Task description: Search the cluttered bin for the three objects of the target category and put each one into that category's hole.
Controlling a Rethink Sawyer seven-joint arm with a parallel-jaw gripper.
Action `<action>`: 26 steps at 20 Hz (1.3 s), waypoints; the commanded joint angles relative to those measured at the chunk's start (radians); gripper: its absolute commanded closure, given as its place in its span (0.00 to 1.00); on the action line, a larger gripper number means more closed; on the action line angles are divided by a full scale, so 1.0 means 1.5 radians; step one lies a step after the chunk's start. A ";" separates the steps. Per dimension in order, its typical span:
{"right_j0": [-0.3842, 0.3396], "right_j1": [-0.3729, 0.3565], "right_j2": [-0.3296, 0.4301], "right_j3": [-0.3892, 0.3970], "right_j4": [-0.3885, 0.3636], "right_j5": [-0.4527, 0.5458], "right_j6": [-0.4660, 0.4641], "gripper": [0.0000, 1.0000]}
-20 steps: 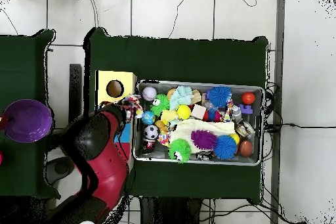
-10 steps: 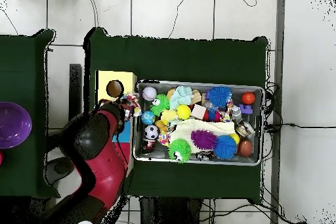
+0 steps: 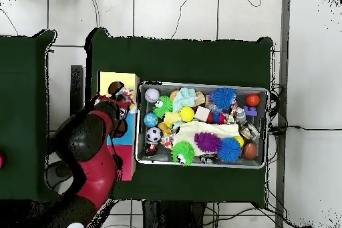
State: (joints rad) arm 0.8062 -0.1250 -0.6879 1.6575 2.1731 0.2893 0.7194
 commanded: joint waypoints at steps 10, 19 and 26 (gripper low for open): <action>-0.017 0.082 0.005 -0.088 0.032 0.065 -0.063 1.00; -0.030 0.086 0.020 -0.084 -0.013 0.061 -0.043 1.00; -0.034 0.091 0.034 -0.089 -0.032 0.056 -0.026 1.00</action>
State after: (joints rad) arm 0.7925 -0.0393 -0.7625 1.5887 2.1954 0.2895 0.7194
